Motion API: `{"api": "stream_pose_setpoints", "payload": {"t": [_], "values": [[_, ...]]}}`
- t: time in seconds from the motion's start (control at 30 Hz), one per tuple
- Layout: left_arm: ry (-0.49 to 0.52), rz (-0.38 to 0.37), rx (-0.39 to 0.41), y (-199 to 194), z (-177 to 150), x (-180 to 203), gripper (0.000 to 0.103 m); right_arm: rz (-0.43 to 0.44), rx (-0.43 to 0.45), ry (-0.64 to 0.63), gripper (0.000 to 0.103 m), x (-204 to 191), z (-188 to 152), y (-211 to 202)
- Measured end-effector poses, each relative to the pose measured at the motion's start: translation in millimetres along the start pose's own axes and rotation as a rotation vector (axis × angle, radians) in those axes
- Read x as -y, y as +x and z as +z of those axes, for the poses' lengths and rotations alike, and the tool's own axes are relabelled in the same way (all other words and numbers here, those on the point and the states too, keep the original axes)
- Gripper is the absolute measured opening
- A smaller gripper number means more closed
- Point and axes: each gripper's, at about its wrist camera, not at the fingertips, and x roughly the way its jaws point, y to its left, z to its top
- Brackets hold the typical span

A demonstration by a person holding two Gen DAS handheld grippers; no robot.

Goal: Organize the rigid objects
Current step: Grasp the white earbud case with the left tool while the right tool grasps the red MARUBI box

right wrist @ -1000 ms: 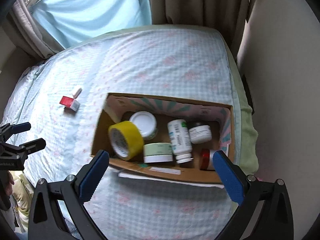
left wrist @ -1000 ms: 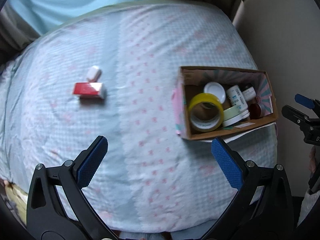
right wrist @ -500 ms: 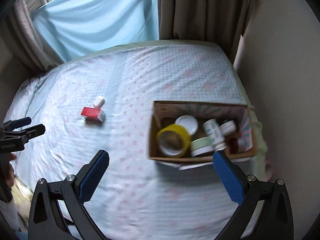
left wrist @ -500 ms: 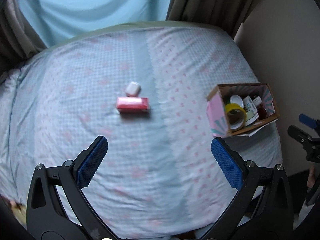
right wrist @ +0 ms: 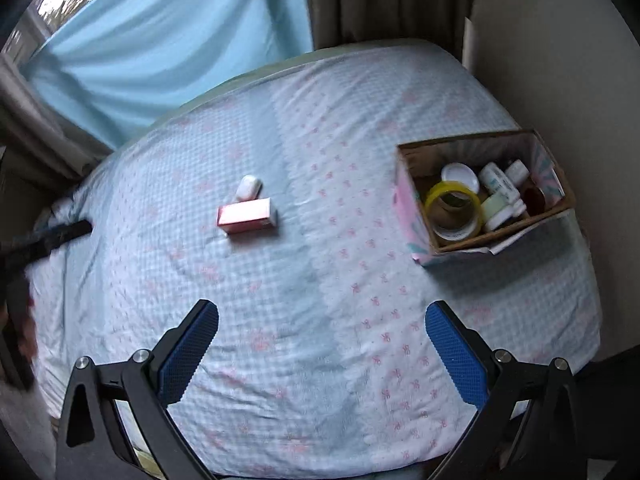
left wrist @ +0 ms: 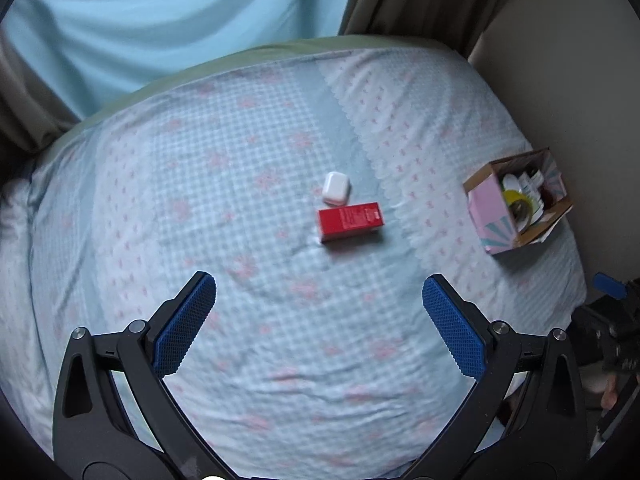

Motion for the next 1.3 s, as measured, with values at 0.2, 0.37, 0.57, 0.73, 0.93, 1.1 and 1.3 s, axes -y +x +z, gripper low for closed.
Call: {"api": "stream_pose_setpoints", "payload": {"t": [0.2,0.37,0.57,0.73,0.93,1.1,1.3], "values": [[0.065,-0.026,-0.083,54,36,-2,0.103,-0.022,0.012,-0.231,0.103,-33,12,29],[0.130,-0.039,-0.195,122,69,10,0.103,-0.023,0.029,-0.478,0.103,-58,36,70],[0.188,-0.087,-0.320,214,103,21,0.096,0.012,0.020,-0.875,0.103,-89,59,153],[0.228,-0.110,-0.401,293,115,27,0.085,0.080,-0.021,-1.120,0.092,-104,62,225],[0.234,-0.134,-0.421,346,108,26,0.072,0.182,-0.025,-1.259,0.085,-108,60,287],[0.250,-0.142,-0.330,350,103,30,0.072,0.290,-0.025,-1.268,0.085,-103,63,305],[0.285,-0.138,-0.268,351,100,44,0.067,0.362,-0.026,-1.317,0.069,-112,61,322]]}}
